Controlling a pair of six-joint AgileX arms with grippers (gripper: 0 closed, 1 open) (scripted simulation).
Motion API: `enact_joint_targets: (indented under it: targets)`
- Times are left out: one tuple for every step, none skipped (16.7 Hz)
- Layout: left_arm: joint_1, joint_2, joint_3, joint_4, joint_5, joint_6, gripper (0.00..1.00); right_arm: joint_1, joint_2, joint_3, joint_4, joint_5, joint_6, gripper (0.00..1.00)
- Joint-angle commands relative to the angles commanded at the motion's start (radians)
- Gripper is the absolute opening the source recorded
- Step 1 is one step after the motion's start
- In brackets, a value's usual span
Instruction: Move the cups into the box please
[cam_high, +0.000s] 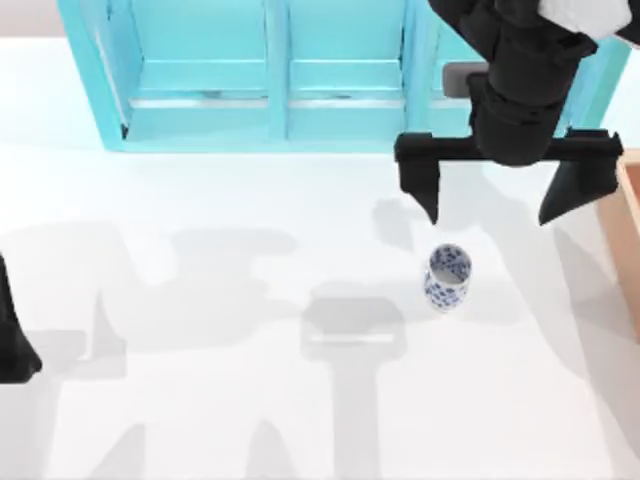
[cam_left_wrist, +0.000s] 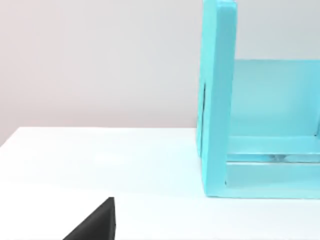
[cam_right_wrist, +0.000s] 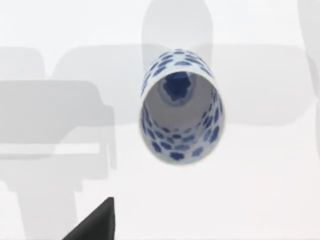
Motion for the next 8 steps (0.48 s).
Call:
enact_joint_targets:
  targets:
    - [0.000, 0.000, 0.000, 0.000, 0.000, 0.000, 1.00, 0.000, 0.000, 0.000, 0.000, 0.000, 0.000, 1.00]
    - [0.000, 0.000, 0.000, 0.000, 0.000, 0.000, 1.00, 0.000, 0.000, 0.000, 0.000, 0.000, 0.000, 1.00]
    - [0.000, 0.000, 0.000, 0.000, 0.000, 0.000, 1.00, 0.000, 0.000, 0.000, 0.000, 0.000, 0.000, 1.00]
    - [0.000, 0.000, 0.000, 0.000, 0.000, 0.000, 1.00, -0.004, -0.004, -0.003, -0.002, 0.000, -0.001, 1.00]
    - [0.000, 0.000, 0.000, 0.000, 0.000, 0.000, 1.00, -0.004, -0.003, -0.006, 0.001, 0.000, -0.001, 1.00]
    - [0.000, 0.000, 0.000, 0.000, 0.000, 0.000, 1.00, -0.003, -0.001, -0.019, 0.014, 0.000, -0.002, 1.00]
    - [0.000, 0.000, 0.000, 0.000, 0.000, 0.000, 1.00, -0.002, 0.003, -0.040, 0.038, 0.000, -0.002, 1.00]
    - [0.000, 0.000, 0.000, 0.000, 0.000, 0.000, 1.00, -0.002, 0.009, -0.068, 0.071, 0.000, -0.002, 1.00]
